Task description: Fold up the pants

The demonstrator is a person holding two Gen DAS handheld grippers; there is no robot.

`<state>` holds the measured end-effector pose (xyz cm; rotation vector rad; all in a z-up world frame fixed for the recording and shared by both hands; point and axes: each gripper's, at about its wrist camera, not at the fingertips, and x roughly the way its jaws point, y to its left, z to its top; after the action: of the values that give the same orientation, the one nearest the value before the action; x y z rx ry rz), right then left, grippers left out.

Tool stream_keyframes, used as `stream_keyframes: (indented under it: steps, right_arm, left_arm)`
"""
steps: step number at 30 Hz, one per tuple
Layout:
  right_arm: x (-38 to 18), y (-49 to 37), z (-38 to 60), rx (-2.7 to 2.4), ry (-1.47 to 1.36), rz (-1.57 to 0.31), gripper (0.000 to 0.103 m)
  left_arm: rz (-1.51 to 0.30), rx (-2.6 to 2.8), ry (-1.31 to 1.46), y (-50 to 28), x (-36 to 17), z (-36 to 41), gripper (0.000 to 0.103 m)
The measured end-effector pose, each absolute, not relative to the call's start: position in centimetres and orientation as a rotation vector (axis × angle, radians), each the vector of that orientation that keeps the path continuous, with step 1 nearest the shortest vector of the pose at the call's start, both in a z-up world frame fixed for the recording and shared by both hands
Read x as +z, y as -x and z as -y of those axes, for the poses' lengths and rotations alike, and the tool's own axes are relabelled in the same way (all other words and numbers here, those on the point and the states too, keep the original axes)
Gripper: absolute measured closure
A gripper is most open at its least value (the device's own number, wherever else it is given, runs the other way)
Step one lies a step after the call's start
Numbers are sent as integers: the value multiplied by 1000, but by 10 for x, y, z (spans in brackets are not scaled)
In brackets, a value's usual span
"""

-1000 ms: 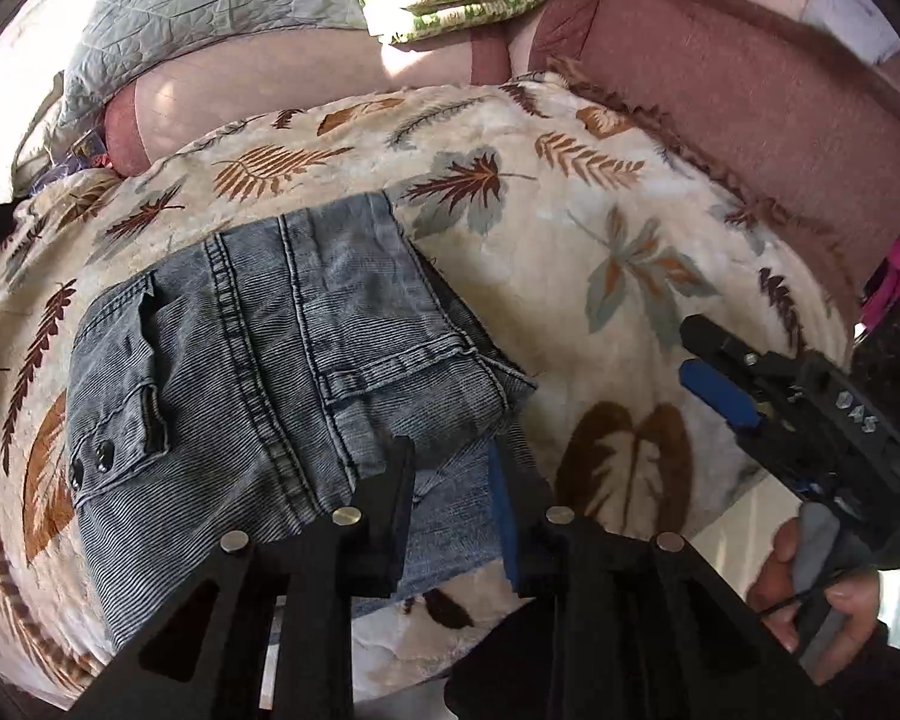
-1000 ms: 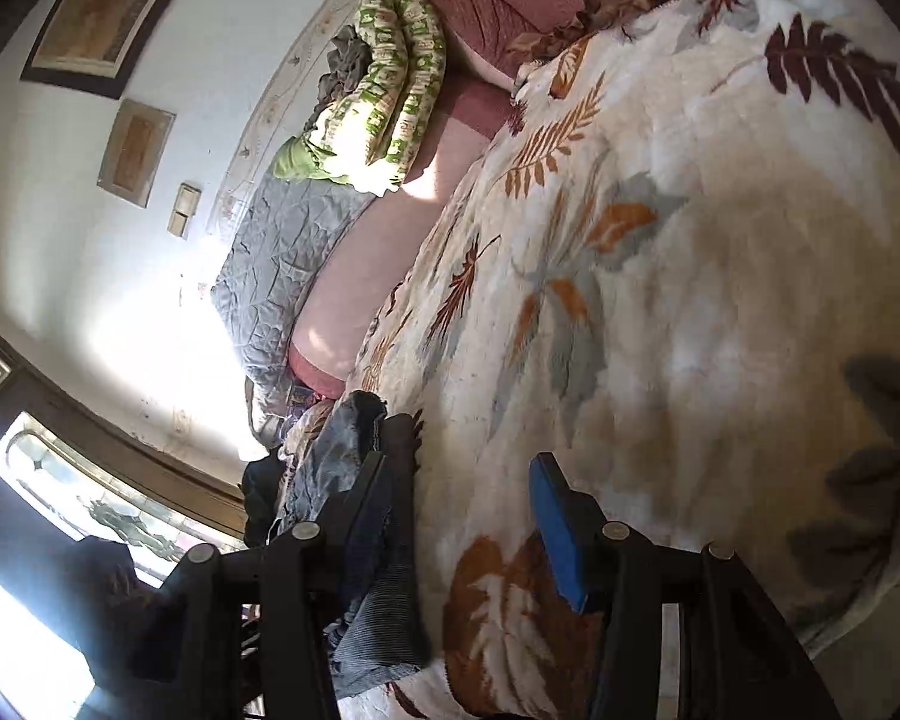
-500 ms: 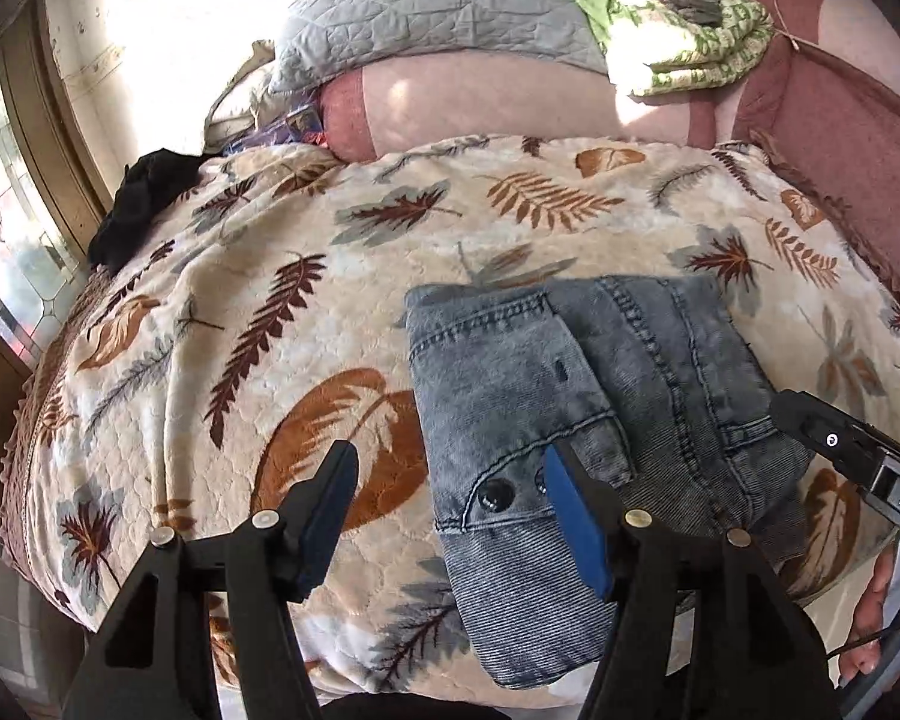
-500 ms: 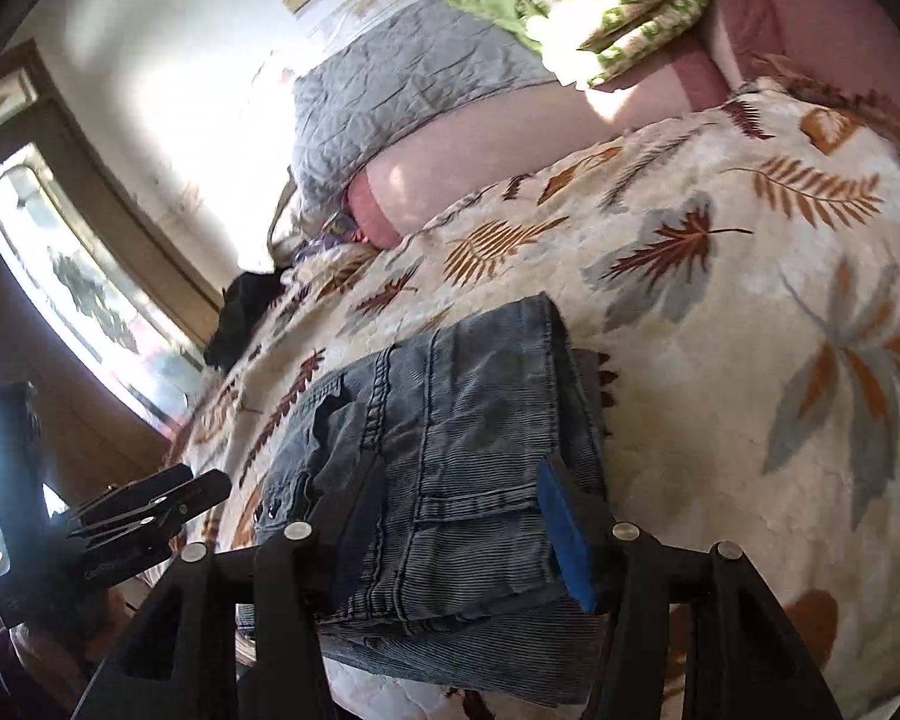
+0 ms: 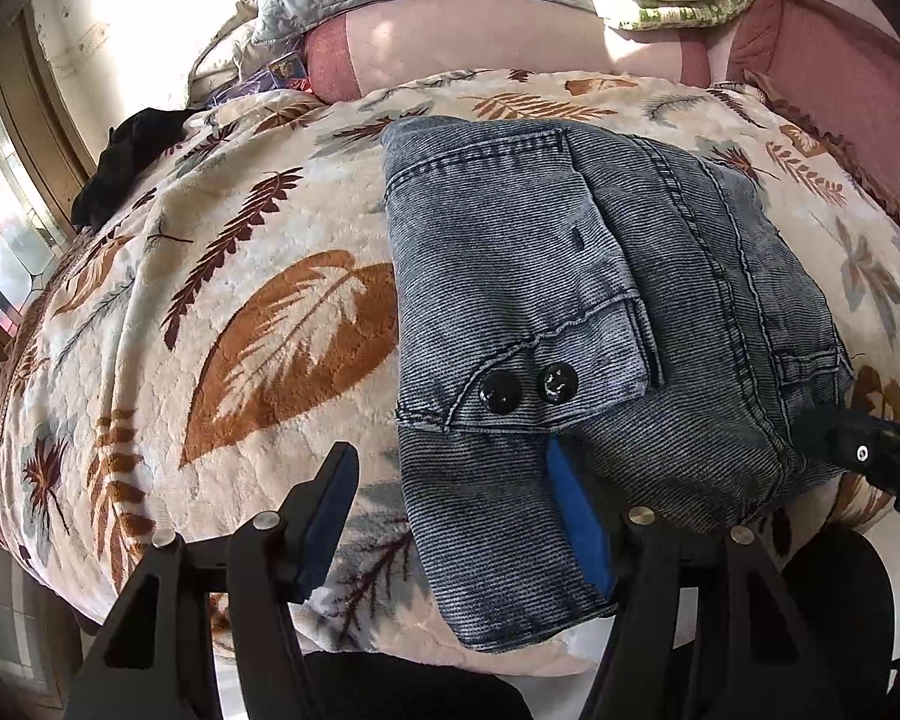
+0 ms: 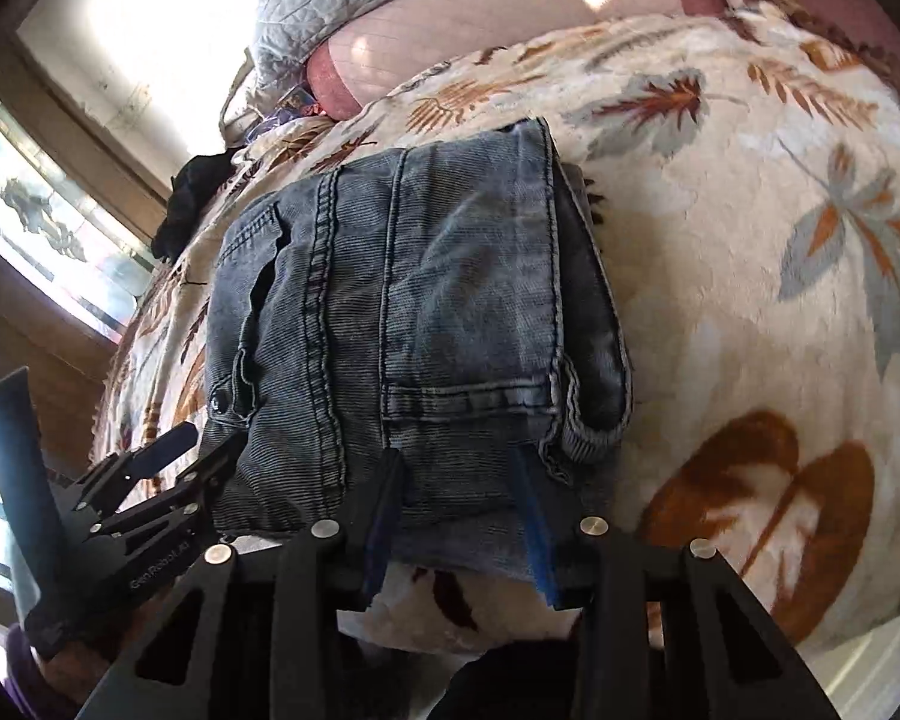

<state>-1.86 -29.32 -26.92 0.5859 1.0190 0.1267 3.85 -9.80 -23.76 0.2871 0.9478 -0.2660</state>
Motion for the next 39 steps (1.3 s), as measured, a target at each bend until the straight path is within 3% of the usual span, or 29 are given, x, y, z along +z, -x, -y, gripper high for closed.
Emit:
stream_keyframes:
  steps: [10,16,23,33,36,39]
  right_arm:
    - [-267,31,294,159,-592,-1033,61]
    - [-216,39,299,118,-473,-889,61]
    - [-188,-15,299,118,-442,-824,61]
    - [-228,-104,285,105,-455,-908,61]
    - [-255,-116,282,76,-447,-999,57]
    - [-264,-116,281,83,-424,-987,56]
  left_arm:
    - [-1015,-281,-214,-52,-222,86,35]
    - [-921,-227,-270,-63,-183,91,34]
    - [-968,-144,-232,-126,-180,111,28]
    - [-1001,-79,-292,-175,-214,137,28]
    - [-1002,-66,-335,-179,-230,139,18]
    - [-995,-50,-365,-180,-239,142,16]
